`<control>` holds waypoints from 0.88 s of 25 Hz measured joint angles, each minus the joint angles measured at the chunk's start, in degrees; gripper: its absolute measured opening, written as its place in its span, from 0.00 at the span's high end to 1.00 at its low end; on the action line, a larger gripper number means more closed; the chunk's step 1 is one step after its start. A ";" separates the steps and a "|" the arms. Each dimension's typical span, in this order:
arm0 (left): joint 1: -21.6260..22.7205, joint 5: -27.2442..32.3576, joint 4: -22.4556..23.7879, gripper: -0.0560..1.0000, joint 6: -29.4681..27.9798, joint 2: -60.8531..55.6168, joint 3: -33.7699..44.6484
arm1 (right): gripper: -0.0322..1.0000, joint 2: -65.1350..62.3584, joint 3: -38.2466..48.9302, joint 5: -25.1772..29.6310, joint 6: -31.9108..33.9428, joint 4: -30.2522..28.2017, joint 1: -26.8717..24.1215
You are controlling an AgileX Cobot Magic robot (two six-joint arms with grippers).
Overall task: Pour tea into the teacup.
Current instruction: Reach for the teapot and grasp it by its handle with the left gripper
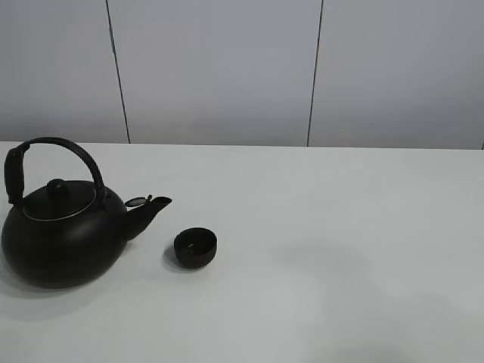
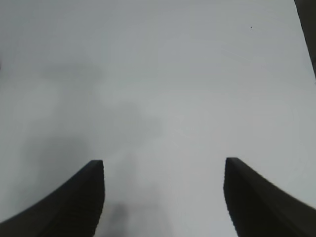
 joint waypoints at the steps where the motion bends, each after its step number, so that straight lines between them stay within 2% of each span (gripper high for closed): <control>1: -0.09 -1.06 3.78 0.43 -4.06 -0.51 2.38 | 0.51 0.00 0.00 0.00 0.00 0.00 0.00; 5: -0.28 -6.76 17.81 0.44 -17.33 -0.74 12.19 | 0.51 0.00 0.00 0.00 0.00 0.00 0.00; 8: -0.28 -13.56 24.96 0.45 -23.34 0.59 17.34 | 0.51 0.00 0.00 0.00 0.00 0.00 0.00; 12: -0.28 -22.84 28.74 0.50 -27.74 5.27 20.92 | 0.51 0.00 0.00 0.00 0.00 0.00 0.00; 17: -0.28 -29.97 33.76 0.51 -31.68 15.54 22.27 | 0.51 0.00 0.00 0.06 0.00 0.00 0.00; 22: -0.28 -38.09 35.61 0.52 -31.31 25.32 22.27 | 0.51 0.00 0.00 0.06 0.00 0.00 0.00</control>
